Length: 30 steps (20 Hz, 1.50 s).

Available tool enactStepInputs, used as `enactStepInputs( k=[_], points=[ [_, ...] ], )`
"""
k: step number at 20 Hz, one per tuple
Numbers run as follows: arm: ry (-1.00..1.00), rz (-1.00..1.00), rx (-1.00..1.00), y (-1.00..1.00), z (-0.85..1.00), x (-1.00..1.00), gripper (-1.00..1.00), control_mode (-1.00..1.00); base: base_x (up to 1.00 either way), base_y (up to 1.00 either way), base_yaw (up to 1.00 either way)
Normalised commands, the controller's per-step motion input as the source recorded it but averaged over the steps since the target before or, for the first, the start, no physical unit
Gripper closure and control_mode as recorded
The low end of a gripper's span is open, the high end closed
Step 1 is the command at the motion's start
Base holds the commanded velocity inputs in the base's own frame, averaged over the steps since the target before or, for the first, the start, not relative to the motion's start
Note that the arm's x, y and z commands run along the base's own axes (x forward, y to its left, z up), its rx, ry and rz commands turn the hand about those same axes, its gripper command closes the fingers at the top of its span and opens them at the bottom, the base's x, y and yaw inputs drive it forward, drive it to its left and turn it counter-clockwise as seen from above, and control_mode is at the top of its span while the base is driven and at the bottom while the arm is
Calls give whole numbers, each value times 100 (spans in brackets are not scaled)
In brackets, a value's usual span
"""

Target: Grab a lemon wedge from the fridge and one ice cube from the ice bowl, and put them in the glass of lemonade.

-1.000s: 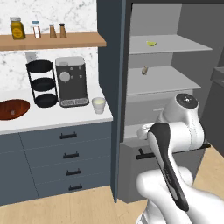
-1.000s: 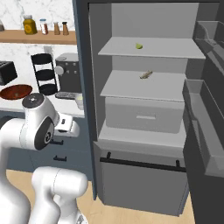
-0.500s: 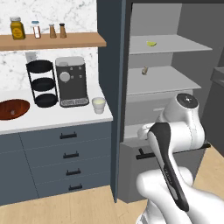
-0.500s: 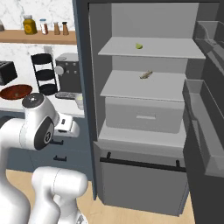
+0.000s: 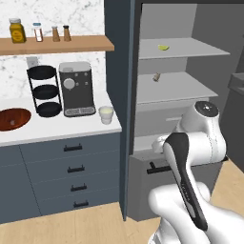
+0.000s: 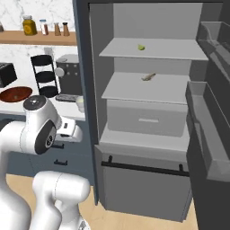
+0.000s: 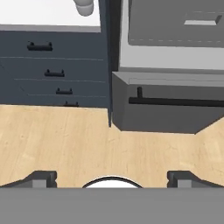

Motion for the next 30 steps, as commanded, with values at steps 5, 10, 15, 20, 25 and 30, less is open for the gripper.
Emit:
enactStepInputs(
  k=[5, 10, 15, 20, 25, 30],
  points=[
    [0, 0, 0, 0, 0, 0, -100, 100, -21, -59, 0],
    [0, 0, 0, 0, 0, 0, -100, 100, -12, -60, 0],
    [0, 0, 0, 0, 0, 0, -100, 100, -5, -41, 0],
    [0, 0, 0, 0, 0, 0, -100, 100, 7, -11, 4],
    [0, 0, 0, 0, 0, 0, -100, 100, 32, -27, 4],
    [0, 0, 0, 0, 0, 0, -100, 100, 44, -31, 3]
  ],
)
